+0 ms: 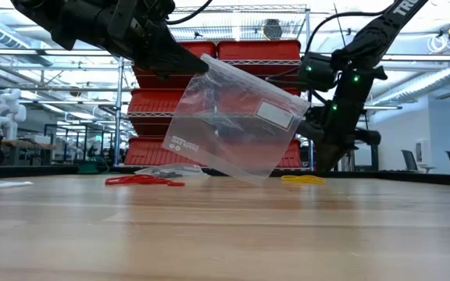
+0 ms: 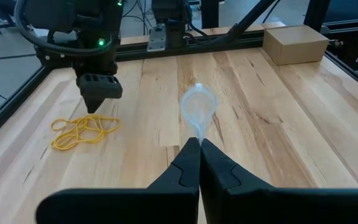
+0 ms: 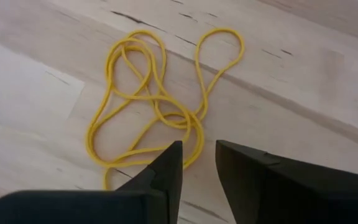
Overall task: Sort rubber bands
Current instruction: Put the yellow rubber band into the bottom right transparent zip bag
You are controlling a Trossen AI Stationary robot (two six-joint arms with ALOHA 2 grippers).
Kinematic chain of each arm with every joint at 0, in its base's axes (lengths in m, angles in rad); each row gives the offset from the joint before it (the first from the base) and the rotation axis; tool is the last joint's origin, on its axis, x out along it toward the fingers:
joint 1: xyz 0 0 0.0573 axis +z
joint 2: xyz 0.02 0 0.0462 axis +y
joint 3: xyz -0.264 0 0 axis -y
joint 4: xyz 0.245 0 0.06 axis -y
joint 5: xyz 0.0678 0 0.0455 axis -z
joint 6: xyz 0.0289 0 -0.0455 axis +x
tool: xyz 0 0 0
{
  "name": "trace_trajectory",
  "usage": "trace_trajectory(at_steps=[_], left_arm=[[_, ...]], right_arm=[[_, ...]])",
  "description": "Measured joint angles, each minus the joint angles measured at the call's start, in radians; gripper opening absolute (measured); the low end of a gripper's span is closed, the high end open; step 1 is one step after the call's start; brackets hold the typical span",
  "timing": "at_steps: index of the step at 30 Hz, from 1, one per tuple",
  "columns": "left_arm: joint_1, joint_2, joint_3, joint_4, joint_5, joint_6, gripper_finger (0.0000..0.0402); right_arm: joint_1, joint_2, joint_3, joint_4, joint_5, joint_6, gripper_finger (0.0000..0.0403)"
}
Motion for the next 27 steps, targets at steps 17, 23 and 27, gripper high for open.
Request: trace_trajectory(at_steps=[17, 23, 27], left_arm=[[0.000, 0.000, 0.000, -0.001, 0.000, -0.001, 0.0002], [0.000, 0.000, 0.000, -0.001, 0.000, -0.001, 0.0002], [0.000, 0.000, 0.000, -0.001, 0.000, -0.001, 0.0002]], right_arm=[[0.188, 0.000, 0.000, -0.085, 0.102, 0.277, 0.0087], [0.184, 0.070, 0.000, -0.024, 0.096, 0.265, 0.0087], [0.186, 0.153, 0.004, 0.017, 0.122, 0.259, 0.0087]])
